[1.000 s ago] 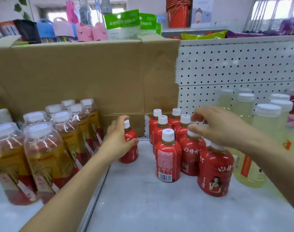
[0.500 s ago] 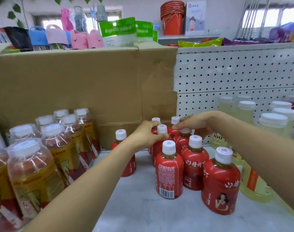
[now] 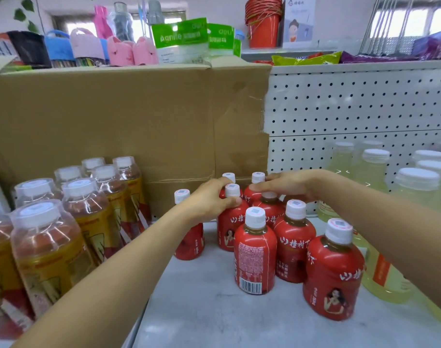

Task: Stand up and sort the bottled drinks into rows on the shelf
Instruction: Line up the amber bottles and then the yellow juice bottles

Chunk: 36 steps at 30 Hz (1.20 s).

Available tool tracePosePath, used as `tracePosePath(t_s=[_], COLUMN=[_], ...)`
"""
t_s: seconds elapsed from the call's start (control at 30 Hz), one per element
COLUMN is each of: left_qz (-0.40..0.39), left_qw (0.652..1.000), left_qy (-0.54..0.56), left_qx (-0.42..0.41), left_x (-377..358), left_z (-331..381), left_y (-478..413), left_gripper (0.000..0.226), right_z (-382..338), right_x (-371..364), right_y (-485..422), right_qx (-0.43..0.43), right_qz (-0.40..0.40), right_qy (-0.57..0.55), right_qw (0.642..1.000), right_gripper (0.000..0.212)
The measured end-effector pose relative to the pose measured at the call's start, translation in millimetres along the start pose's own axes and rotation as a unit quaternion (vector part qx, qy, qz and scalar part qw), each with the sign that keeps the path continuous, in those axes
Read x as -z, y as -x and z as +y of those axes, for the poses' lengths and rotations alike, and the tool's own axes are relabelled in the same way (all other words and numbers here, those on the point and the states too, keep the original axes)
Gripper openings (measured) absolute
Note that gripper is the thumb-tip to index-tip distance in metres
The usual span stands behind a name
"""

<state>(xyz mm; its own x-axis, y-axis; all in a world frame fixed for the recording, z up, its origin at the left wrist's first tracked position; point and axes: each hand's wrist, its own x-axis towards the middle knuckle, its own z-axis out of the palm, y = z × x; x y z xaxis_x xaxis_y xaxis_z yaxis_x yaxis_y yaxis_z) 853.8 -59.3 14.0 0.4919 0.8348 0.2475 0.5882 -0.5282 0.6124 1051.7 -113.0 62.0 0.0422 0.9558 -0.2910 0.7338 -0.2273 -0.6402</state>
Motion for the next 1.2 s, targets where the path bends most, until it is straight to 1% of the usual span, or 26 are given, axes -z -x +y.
tracePosePath(t_s=[0.07,0.13,0.2,0.23,0.27,0.3,0.33,0.37,0.4,0.43,0.5,0.57,0.67,0.77,0.83,0.87,0.93,1.0,1.07,1.17,1.2], left_qz=[0.003,0.019,0.09,0.129,0.149,0.137,0.095,0.039,-0.006,-0.027,-0.016,-0.005,-0.046,-0.092,-0.091,-0.083,-0.046,0.005,0.036,0.02,0.01], left_qw=[1.0,0.999,0.995,0.991,0.987,0.986,0.989,0.993,0.995,0.995,0.995,0.995,0.996,0.993,0.992,0.992,0.994,0.991,0.987,0.987,0.989], left_qy=[-0.003,-0.031,-0.048,-0.024,0.012,0.043,0.061,0.052,0.021,-0.015,-0.049,-0.044,-0.028,-0.031,-0.047,-0.051,-0.069,-0.108,-0.128,-0.128,-0.112], left_qx=[0.011,0.014,-0.013,-0.037,-0.061,-0.084,-0.099,-0.101,-0.098,-0.094,-0.09,-0.092,-0.077,-0.069,-0.078,-0.079,-0.075,-0.076,-0.085,-0.091,-0.093], left_x=[0.2,-0.3,0.9,1.7,2.0,2.1,1.6,-0.2,-3.1,-6.2,-7.4,-1.1,15.0,24.6,24.9,23.3,18.0,11.7,7.8,5.9,6.1], left_z=[1.9,7.2,15.9,22.8,29.9,37.6,45.5,51.9,56.2,57.1,55.3,49.4,41.4,41.8,43.5,43.9,43.8,42.0,42.4,42.7,42.8], left_y=[2.2,7.7,16.7,24.4,32.5,41.4,50.7,58.8,64.9,68.4,71.3,72.5,77.4,83.0,84.5,85.8,88.8,89.2,87.6,84.9,84.8], left_gripper=[0.024,0.034,0.038,0.035,0.03,0.027,0.027,0.028,0.03,0.032,0.031,0.026,0.026,0.036,0.041,0.04,0.034,0.037,0.036,0.032,0.031], right_z=[2.0,2.6,4.7,7.4,10.7,13.9,16.9,19.0,20.6,22.0,25.5,29.5,31.1,24.7,20.2,18.8,17.8,17.6,16.8,15.5,15.5], right_x=[-0.2,0.9,3.2,4.6,5.4,4.9,3.8,1.4,-1.0,-3.3,-6.6,-8.0,-9.0,-13.6,-16.2,-17.0,-16.8,-16.5,-16.6,-16.3,-16.3], right_y=[4.8,13.5,24.5,30.2,36.1,43.1,49.9,58.1,65.8,72.6,80.9,83.8,84.5,83.7,81.5,80.7,80.2,80.7,81.1,80.1,79.6], right_qx=[0.003,0.008,0.021,0.036,0.058,0.081,0.101,0.112,0.114,0.109,0.101,0.108,0.143,0.171,0.183,0.187,0.193,0.196,0.202,0.205,0.201], right_qz=[-0.013,-0.006,0.037,0.067,0.095,0.12,0.138,0.144,0.143,0.137,0.133,0.149,0.143,0.113,0.109,0.107,0.1,0.095,0.097,0.116,0.126], right_qy=[-0.005,-0.001,0.019,0.035,0.048,0.059,0.07,0.088,0.115,0.146,0.194,0.193,0.171,0.164,0.173,0.175,0.183,0.198,0.211,0.243,0.259], right_qw=[1.0,1.0,0.999,0.996,0.993,0.988,0.983,0.979,0.976,0.974,0.967,0.964,0.964,0.965,0.962,0.961,0.959,0.956,0.951,0.941,0.936], right_gripper=[0.051,0.058,0.062,0.063,0.061,0.056,0.048,0.042,0.039,0.037,0.033,0.029,0.02,0.023,0.025,0.025,0.025,0.025,0.024,0.018,0.021])
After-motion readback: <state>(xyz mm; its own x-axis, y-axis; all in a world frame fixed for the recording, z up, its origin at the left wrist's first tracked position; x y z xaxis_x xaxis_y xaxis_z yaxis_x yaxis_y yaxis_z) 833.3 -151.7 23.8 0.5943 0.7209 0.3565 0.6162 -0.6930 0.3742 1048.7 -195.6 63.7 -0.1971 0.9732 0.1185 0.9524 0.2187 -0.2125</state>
